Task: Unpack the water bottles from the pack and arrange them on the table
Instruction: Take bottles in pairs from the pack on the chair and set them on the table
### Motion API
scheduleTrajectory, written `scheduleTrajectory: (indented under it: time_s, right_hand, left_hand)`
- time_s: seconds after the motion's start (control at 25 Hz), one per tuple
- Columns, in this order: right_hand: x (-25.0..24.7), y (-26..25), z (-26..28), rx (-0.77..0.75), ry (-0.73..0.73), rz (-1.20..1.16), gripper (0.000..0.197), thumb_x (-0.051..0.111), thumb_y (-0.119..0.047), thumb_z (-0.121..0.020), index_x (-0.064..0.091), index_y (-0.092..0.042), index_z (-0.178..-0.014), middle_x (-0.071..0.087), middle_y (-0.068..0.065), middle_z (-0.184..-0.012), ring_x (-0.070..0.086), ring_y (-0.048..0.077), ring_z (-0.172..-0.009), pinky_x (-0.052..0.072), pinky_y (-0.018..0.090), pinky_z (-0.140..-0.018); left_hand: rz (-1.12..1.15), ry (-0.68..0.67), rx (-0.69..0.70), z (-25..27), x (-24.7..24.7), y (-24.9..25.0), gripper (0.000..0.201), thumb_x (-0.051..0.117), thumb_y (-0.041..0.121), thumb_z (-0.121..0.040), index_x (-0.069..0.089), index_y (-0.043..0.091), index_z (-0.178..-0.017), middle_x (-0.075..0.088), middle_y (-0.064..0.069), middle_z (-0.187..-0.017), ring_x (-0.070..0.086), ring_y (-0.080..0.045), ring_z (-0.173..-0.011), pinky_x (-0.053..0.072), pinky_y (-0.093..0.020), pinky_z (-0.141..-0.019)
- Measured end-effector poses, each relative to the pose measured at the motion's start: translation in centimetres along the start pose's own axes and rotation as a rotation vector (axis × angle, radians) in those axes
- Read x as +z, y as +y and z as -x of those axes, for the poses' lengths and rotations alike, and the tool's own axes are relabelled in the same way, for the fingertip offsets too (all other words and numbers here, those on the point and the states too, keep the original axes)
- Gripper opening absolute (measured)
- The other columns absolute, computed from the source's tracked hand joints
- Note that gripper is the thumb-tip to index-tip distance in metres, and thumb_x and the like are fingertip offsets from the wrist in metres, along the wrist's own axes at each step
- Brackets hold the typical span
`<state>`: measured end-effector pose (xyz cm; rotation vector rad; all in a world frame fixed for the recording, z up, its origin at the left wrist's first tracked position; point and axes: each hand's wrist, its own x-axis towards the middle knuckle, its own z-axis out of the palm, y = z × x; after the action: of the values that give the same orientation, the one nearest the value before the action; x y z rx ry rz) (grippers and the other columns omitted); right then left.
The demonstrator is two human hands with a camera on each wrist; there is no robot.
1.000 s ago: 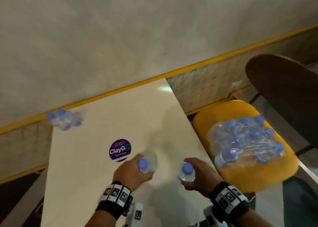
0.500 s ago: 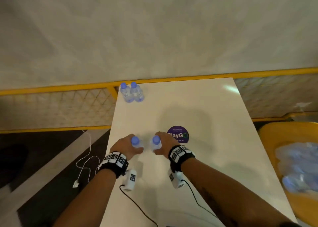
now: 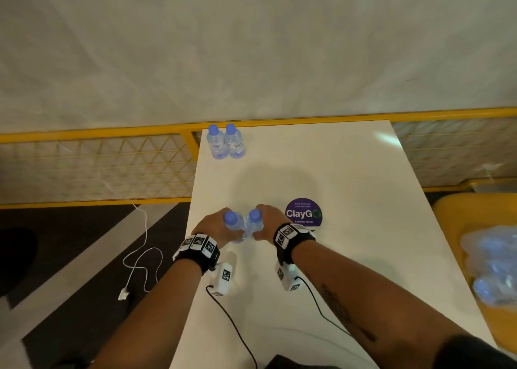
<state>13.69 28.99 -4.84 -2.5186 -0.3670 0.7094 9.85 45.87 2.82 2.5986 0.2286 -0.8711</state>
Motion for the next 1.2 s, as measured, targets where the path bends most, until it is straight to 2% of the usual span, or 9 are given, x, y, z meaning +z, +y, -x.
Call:
scheduleTrajectory:
  time_s: [0.08,0.24,0.36,0.52,0.64,0.76,0.88,1.0,1.2]
  right_hand:
    - [-0.1,-0.1,0.6,0.007,-0.003,-0.016,0.057,0.084,-0.037,-0.06,0.053,-0.024,-0.106,0.066,0.0,-0.104,0.065,0.026,-0.093,0.05,0.032,-0.076]
    - [-1.7,1.3,5.5,0.063,0.01,-0.182,0.103,0.085,-0.038,-0.068,0.027,-0.011,-0.149,0.042,0.011,-0.146,0.045,0.03,-0.132,0.04,0.041,-0.109]
    - [-3.8,8.0,12.6,0.099,0.036,-0.255,0.072,0.08,-0.038,-0.075,0.048,-0.017,-0.136,0.057,0.004,-0.133,0.06,0.02,-0.115,0.05,0.037,-0.1]
    - [-6.9,22.2,25.9,0.359,0.127,-0.299,0.025,0.074,-0.035,-0.08,0.066,-0.023,-0.1,0.068,-0.005,-0.099,0.066,0.014,-0.086,0.055,0.03,-0.081]
    - [-9.3,31.9,36.0,0.643,0.337,-0.346,0.017,0.075,-0.027,-0.08,0.066,-0.021,-0.092,0.069,0.0,-0.09,0.064,0.02,-0.084,0.051,0.03,-0.078]
    - [-11.4,40.3,43.3,0.887,0.573,-0.408,0.035,0.073,-0.019,-0.08,0.064,-0.018,-0.114,0.069,0.008,-0.086,0.065,0.029,-0.083,0.052,0.037,-0.078]
    - [-14.0,45.3,46.6,0.892,0.613,-0.349,0.059,0.065,-0.016,-0.083,0.045,-0.034,-0.136,0.068,0.009,-0.085,0.067,0.03,-0.082,0.055,0.042,-0.077]
    - [-16.5,48.0,47.6,0.875,0.352,-0.013,0.055,0.054,-0.025,-0.09,0.029,-0.046,-0.135,0.064,0.003,-0.094,0.068,0.028,-0.083,0.057,0.038,-0.07]
    - [-19.2,49.8,47.7,0.846,0.328,0.197,0.047,0.05,-0.027,-0.094,0.035,-0.037,-0.137,0.052,-0.002,-0.07,0.058,0.021,-0.057,0.047,0.03,-0.045]
  left_hand:
    - [0.062,0.02,-0.004,0.6,0.1,0.5,0.03,0.071,0.044,-0.086,0.061,0.016,-0.094,0.067,0.0,-0.09,0.065,-0.015,-0.081,0.052,-0.042,-0.1]
    - [0.123,0.201,-0.19,4.5,0.0,-0.6,0.119,0.074,0.077,-0.058,0.027,0.012,-0.146,0.065,-0.006,-0.113,0.067,-0.029,-0.101,0.053,-0.039,-0.089]
    - [0.082,0.312,-0.113,9.2,1.7,2.2,0.079,0.07,0.068,-0.075,0.034,0.015,-0.121,0.058,0.002,-0.088,0.062,-0.027,-0.082,0.051,-0.039,-0.077]
    - [0.01,0.06,0.285,10.6,8.5,15.1,0.037,0.069,0.06,-0.081,0.054,0.026,-0.089,0.063,0.006,-0.07,0.062,-0.009,-0.068,0.052,-0.034,-0.068]
    - [-0.087,-0.181,0.568,10.4,16.2,27.6,0.034,0.064,0.059,-0.081,0.06,0.03,-0.098,0.068,0.008,-0.078,0.064,-0.009,-0.073,0.056,-0.033,-0.073]
    - [-0.28,-0.323,0.739,11.8,23.6,38.9,0.046,0.059,0.057,-0.084,0.056,0.036,-0.125,0.071,0.006,-0.099,0.068,-0.018,-0.093,0.057,-0.04,-0.086]
    - [-0.508,-0.285,0.881,13.4,29.0,47.1,0.047,0.058,0.048,-0.092,0.04,0.04,-0.135,0.068,-0.005,-0.113,0.067,-0.03,-0.103,0.056,-0.045,-0.088]
    - [-0.68,-0.123,0.884,14.1,32.0,52.6,0.041,0.056,0.037,-0.097,0.037,0.035,-0.133,0.067,-0.007,-0.111,0.067,-0.031,-0.101,0.054,-0.046,-0.083]
    - [-0.812,0.066,0.758,11.1,33.0,56.5,0.033,0.048,0.029,-0.101,0.049,0.03,-0.134,0.066,-0.01,-0.11,0.066,-0.033,-0.097,0.051,-0.04,-0.071]
